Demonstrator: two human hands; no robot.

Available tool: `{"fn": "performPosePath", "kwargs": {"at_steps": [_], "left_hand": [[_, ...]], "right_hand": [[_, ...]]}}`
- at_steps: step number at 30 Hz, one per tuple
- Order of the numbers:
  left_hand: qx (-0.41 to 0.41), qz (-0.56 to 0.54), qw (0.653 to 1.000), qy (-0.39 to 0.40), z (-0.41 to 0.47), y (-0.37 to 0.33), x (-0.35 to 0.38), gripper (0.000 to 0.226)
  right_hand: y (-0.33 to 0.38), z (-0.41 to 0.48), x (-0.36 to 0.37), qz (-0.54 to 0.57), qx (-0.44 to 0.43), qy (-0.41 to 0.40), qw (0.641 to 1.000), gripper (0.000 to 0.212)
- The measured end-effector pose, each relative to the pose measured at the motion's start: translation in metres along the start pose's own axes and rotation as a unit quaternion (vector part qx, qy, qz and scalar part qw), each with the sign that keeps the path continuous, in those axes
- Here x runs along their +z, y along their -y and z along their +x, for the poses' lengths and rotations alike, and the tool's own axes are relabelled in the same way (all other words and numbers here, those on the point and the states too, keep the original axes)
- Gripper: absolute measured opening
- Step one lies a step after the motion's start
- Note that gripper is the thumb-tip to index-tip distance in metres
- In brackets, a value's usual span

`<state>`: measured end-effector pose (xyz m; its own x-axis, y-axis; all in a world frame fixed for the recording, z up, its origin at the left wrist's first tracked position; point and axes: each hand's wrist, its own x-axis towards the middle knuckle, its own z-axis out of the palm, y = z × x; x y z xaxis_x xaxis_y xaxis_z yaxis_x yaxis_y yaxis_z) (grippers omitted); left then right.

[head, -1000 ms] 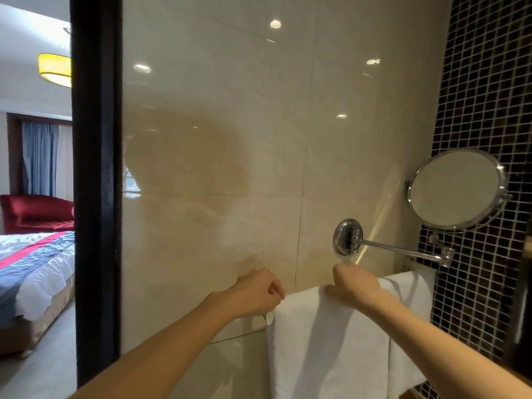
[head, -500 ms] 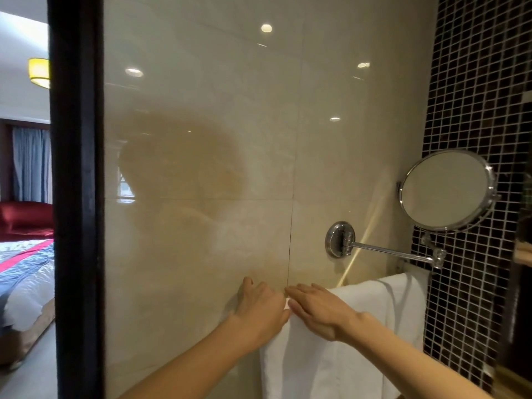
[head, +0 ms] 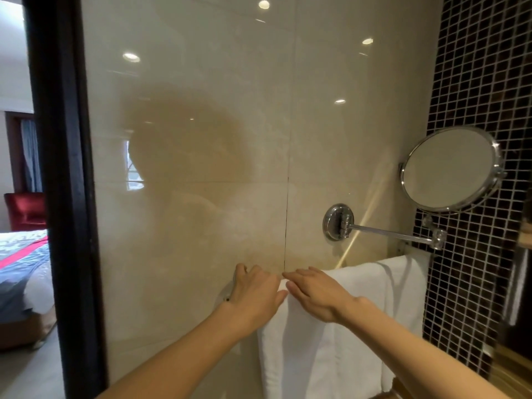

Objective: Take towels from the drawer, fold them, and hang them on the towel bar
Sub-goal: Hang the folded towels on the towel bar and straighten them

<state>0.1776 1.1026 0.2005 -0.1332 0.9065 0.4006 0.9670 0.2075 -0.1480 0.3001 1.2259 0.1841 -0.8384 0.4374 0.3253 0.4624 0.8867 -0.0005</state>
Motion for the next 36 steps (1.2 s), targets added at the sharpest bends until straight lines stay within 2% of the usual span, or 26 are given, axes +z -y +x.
{"fn": "performPosePath", "kwargs": {"at_steps": [5,10,15,20,23,25,28,32,36], "left_hand": [[0.001,-0.053,0.995,-0.085,-0.022,-0.004,0.001,0.03],[-0.013,-0.128,0.976,-0.177,-0.05,0.0,0.004,0.029],[-0.018,-0.284,0.923,-0.259,-0.088,0.001,0.02,0.021],[-0.045,-0.403,0.868,-0.286,-0.11,0.004,0.059,0.01],[-0.093,-0.461,0.84,-0.269,-0.121,-0.001,0.094,0.01],[-0.126,-0.48,0.837,-0.23,-0.128,-0.007,0.122,0.015],[-0.176,-0.503,0.836,-0.133,-0.132,-0.013,0.166,0.038],[-0.211,-0.526,0.823,-0.045,-0.127,-0.02,0.218,0.065],[-0.221,-0.521,0.824,-0.003,-0.123,-0.03,0.262,0.06]], "right_hand": [[0.011,-0.008,-0.004,0.003,0.016,-0.011,1.0,0.046],[0.026,-0.012,-0.015,0.03,0.024,-0.024,0.999,0.042],[0.045,-0.018,-0.017,0.062,0.069,-0.021,0.995,0.039],[0.054,-0.026,-0.005,0.049,0.099,-0.052,0.993,0.04],[0.054,-0.023,0.0,0.042,0.106,-0.068,0.991,0.039],[0.053,-0.023,0.001,0.035,0.103,-0.077,0.991,0.036],[0.051,-0.024,0.001,0.029,0.09,-0.079,0.992,0.032],[0.051,-0.024,0.0,0.037,0.085,-0.088,0.992,0.034],[0.048,-0.022,0.002,0.036,0.083,-0.096,0.991,0.034]]}}
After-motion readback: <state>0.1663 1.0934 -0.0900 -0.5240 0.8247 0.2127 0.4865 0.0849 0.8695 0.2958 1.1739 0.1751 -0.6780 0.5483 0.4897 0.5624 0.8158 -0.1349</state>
